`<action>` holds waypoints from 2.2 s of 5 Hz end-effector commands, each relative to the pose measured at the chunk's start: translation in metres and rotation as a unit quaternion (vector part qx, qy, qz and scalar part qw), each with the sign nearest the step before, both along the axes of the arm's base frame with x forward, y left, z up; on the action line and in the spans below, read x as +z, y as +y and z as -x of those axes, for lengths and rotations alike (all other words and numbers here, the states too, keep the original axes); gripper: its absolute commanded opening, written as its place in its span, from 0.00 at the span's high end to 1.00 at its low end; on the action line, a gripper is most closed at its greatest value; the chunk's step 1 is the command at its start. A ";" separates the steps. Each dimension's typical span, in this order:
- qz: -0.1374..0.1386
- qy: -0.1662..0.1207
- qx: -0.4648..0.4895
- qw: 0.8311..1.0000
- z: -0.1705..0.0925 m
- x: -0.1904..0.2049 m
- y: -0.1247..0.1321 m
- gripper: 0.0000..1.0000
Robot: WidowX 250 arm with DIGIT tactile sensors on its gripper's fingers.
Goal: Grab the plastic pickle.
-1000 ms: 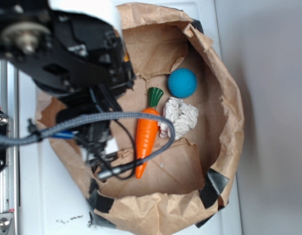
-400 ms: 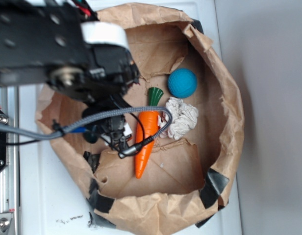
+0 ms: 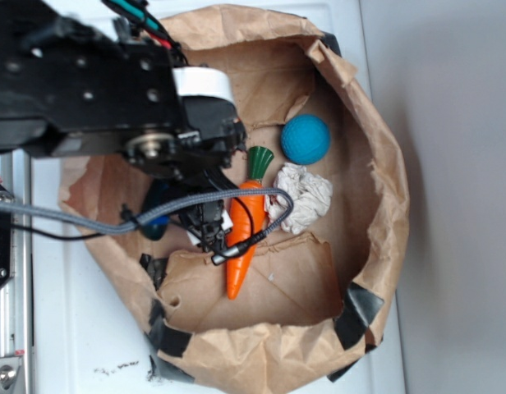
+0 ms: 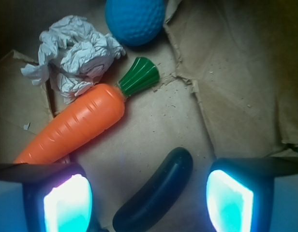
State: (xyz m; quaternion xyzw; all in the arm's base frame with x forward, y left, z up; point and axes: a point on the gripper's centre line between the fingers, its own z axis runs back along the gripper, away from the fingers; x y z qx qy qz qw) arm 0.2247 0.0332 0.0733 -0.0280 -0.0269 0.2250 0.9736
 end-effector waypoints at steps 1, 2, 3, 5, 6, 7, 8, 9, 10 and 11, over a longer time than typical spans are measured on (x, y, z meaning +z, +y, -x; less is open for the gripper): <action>0.028 -0.026 0.074 0.996 -0.001 0.004 0.012 0.00; 0.046 -0.040 0.100 0.993 -0.001 -0.005 0.011 0.00; 0.030 -0.044 0.096 0.994 0.001 -0.019 0.006 0.00; -0.002 -0.045 0.057 0.997 0.005 -0.050 -0.008 0.00; -0.001 -0.047 0.053 0.997 0.006 -0.054 -0.008 0.00; 0.002 -0.043 0.068 0.997 0.004 -0.056 -0.005 1.00; 0.009 -0.048 0.071 0.996 0.002 -0.050 -0.002 1.00; 0.016 -0.050 0.076 0.996 -0.002 -0.041 -0.001 1.00; 0.019 -0.057 0.068 0.996 -0.006 -0.024 -0.002 1.00; 0.027 -0.068 0.046 0.996 -0.008 0.013 -0.007 1.00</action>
